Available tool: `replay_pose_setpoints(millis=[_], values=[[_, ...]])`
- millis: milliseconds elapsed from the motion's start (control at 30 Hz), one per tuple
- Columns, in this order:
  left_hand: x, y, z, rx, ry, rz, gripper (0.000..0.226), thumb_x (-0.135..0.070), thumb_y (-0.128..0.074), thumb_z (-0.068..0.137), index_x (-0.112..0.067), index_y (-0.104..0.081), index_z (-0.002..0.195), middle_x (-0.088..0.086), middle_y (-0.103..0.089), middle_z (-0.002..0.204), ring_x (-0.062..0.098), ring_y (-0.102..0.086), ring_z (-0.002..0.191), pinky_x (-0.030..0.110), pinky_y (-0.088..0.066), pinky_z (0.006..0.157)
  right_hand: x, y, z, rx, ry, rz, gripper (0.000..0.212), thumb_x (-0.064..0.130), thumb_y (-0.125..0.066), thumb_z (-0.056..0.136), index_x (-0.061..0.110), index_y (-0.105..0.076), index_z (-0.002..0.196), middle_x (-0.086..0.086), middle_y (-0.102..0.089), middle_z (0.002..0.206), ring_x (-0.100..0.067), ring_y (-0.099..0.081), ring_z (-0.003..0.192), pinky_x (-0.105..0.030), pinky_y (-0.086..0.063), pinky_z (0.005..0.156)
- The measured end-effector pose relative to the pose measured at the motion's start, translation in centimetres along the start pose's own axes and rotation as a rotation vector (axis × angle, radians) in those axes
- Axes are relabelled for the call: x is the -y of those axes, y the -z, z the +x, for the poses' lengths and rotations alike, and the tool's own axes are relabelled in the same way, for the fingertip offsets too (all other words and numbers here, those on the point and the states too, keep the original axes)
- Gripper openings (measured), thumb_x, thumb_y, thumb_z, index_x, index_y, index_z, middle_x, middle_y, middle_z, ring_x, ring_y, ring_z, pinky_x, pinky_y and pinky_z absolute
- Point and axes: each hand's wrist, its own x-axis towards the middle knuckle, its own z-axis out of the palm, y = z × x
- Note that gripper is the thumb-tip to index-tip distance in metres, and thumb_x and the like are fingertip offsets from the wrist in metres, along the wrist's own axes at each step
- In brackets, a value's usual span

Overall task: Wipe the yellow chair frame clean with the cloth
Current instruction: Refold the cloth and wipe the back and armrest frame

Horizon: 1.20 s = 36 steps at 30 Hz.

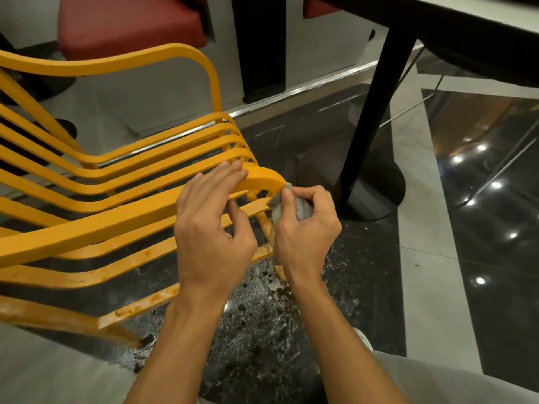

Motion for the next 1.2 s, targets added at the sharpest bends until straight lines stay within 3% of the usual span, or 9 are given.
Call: replay_pose_setpoints(millis=[200,400,567,667,767,933,1000,1067,1200], values=[[0.0,0.0,0.0,-0.003,-0.005,-0.018,0.044,0.005,-0.062,0.092,-0.007,-0.071,0.133,0.004,-0.07,0.138,0.017,-0.059,0.139,0.054,-0.043,0.119,1.7,-0.7,-0.3,0.06,0.112,0.062,0.008,0.011,-0.076,0.094,0.007,-0.07,0.089,-0.003,-0.065,0.09,-0.012,-0.063,0.081,-0.017,-0.049,0.07],[0.0,0.0,0.0,-0.033,-0.01,-0.022,0.045,0.01,-0.065,0.09,-0.007,-0.072,0.132,0.003,-0.07,0.138,0.016,-0.059,0.139,0.054,-0.043,0.119,-1.3,0.1,-0.6,0.019,-0.067,-0.028,0.012,0.021,-0.076,0.094,0.018,-0.067,0.087,0.004,-0.067,0.087,-0.012,-0.065,0.082,-0.031,-0.054,0.07],[-0.3,0.3,-0.4,-0.062,-0.029,-0.042,0.043,0.013,-0.064,0.091,-0.003,-0.072,0.13,0.006,-0.07,0.137,0.019,-0.06,0.139,0.052,-0.043,0.12,-1.9,1.7,-0.6,-0.054,-0.205,-0.026,0.009,0.022,-0.075,0.094,0.021,-0.068,0.089,0.009,-0.069,0.088,-0.007,-0.067,0.084,-0.024,-0.056,0.071],[-0.8,0.4,-1.2,-0.08,-0.087,-0.06,0.036,0.014,-0.063,0.09,-0.002,-0.076,0.12,0.008,-0.075,0.126,0.022,-0.067,0.126,0.05,-0.054,0.105,-1.8,2.3,-0.9,-0.055,-0.248,-0.012,0.007,0.023,-0.075,0.095,0.021,-0.069,0.091,0.009,-0.069,0.089,-0.005,-0.067,0.085,-0.014,-0.051,0.069],[-1.2,0.3,-2.3,-0.021,-0.094,-0.126,0.031,0.014,-0.062,0.089,-0.002,-0.079,0.11,0.006,-0.076,0.111,0.02,-0.071,0.109,0.036,-0.059,0.092,-2.1,2.6,-1.0,-0.014,-0.218,-0.023,0.006,0.024,-0.074,0.094,0.023,-0.068,0.094,0.009,-0.07,0.092,-0.007,-0.067,0.087,-0.019,-0.054,0.071],[-0.6,-0.9,-3.4,0.23,0.242,-0.16,0.029,-0.002,-0.067,0.096,-0.022,-0.075,0.116,-0.017,-0.074,0.103,0.003,-0.068,0.094,0.024,-0.057,0.079,-2.9,3.3,-0.9,0.057,-0.101,-0.06,0.01,0.017,-0.075,0.093,0.019,-0.069,0.101,0.005,-0.069,0.097,-0.011,-0.067,0.092,-0.03,-0.057,0.079],[0.0,-1.6,-3.3,0.253,0.4,-0.176,0.03,-0.007,-0.066,0.099,-0.023,-0.073,0.123,-0.019,-0.073,0.109,0.0,-0.067,0.101,0.023,-0.058,0.084,-2.9,3.1,-0.5,0.088,0.007,-0.077,0.011,0.014,-0.076,0.093,0.015,-0.071,0.102,0.003,-0.068,0.099,-0.011,-0.067,0.093,-0.027,-0.056,0.08],[0.2,-2.1,-2.7,0.245,0.504,-0.224,0.034,-0.009,-0.065,0.102,-0.021,-0.069,0.134,-0.015,-0.072,0.119,-0.002,-0.066,0.108,0.009,-0.053,0.083,-2.8,2.5,0.0,0.11,0.117,-0.076,0.011,0.009,-0.077,0.092,0.01,-0.072,0.101,0.0,-0.068,0.098,-0.01,-0.065,0.092,-0.019,-0.052,0.08],[0.2,-3.3,-1.5,0.304,0.575,-0.376,0.053,-0.003,-0.059,0.105,-0.026,-0.055,0.153,-0.016,-0.063,0.142,-0.022,-0.059,0.108,0.0,-0.046,0.081,-3.7,1.2,0.1,0.095,0.167,-0.094,0.007,0.004,-0.077,0.09,0.005,-0.071,0.093,-0.005,-0.065,0.095,-0.01,-0.062,0.086,-0.014,-0.047,0.077]])
